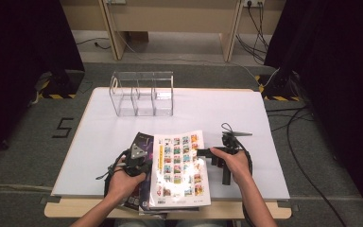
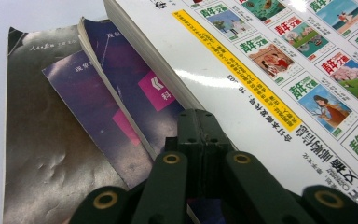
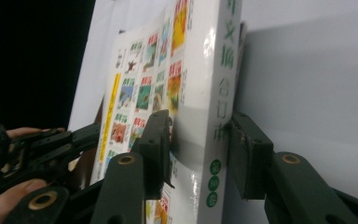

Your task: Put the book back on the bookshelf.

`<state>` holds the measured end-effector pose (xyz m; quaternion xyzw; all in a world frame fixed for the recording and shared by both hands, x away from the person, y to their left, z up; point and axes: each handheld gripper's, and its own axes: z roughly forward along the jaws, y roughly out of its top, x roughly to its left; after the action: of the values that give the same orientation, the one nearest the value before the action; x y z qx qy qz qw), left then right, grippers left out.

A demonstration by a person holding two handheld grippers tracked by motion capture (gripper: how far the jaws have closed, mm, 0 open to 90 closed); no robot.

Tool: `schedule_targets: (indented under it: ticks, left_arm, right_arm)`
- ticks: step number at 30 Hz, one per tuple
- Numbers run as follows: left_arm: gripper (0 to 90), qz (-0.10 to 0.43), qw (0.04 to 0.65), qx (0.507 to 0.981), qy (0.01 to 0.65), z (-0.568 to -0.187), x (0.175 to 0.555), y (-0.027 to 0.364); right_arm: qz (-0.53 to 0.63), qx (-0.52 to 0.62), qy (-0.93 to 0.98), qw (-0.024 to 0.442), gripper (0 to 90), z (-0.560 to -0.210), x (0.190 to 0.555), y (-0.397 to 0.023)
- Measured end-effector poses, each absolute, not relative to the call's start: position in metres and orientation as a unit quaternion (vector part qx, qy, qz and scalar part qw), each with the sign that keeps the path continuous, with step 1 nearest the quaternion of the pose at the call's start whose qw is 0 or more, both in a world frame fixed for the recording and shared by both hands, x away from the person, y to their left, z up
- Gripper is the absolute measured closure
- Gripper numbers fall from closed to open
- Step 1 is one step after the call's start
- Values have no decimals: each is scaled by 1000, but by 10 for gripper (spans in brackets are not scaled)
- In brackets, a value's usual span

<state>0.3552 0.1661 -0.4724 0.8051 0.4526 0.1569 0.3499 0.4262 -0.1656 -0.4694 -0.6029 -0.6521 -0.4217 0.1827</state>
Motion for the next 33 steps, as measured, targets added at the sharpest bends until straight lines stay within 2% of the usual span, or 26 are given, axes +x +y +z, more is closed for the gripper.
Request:
schedule_targets:
  ticks: [2, 10, 13, 14, 16, 20, 25, 29, 33]
  left_arm:
    - [887, 156, 351, 804, 453, -472, 355, 166]
    - [886, 157, 351, 804, 453, -473, 355, 166]
    - [887, 158, 351, 804, 453, -473, 355, 166]
    - [887, 161, 348, 804, 453, -472, 355, 166]
    - [888, 161, 346, 805, 454, -472, 355, 167]
    - [889, 169, 340, 806, 453, -471, 356, 167]
    - [890, 174, 341, 805, 454, -472, 357, 166]
    - [890, 172, 343, 802, 457, -472, 357, 166]
    - [889, 172, 342, 803, 457, -472, 357, 168]
  right_arm:
    - [-421, -607, -643, 204, 607, -473, 427, -163]
    - [-392, -608, -665, 185, 567, -478, 430, -155]
    - [-393, -614, -656, 196, 591, -479, 430, -156]
    - [-406, -612, -646, 207, 654, -480, 431, -160]
    - [-426, -602, -637, 225, 702, -477, 430, -163]
    - [-420, -593, -659, 194, 692, -468, 429, -155]
    - [-412, -600, -658, 193, 660, -471, 430, -153]
    - [-420, -606, -643, 209, 709, -475, 429, -153]
    - [-414, -606, -654, 185, 720, -470, 427, -148]
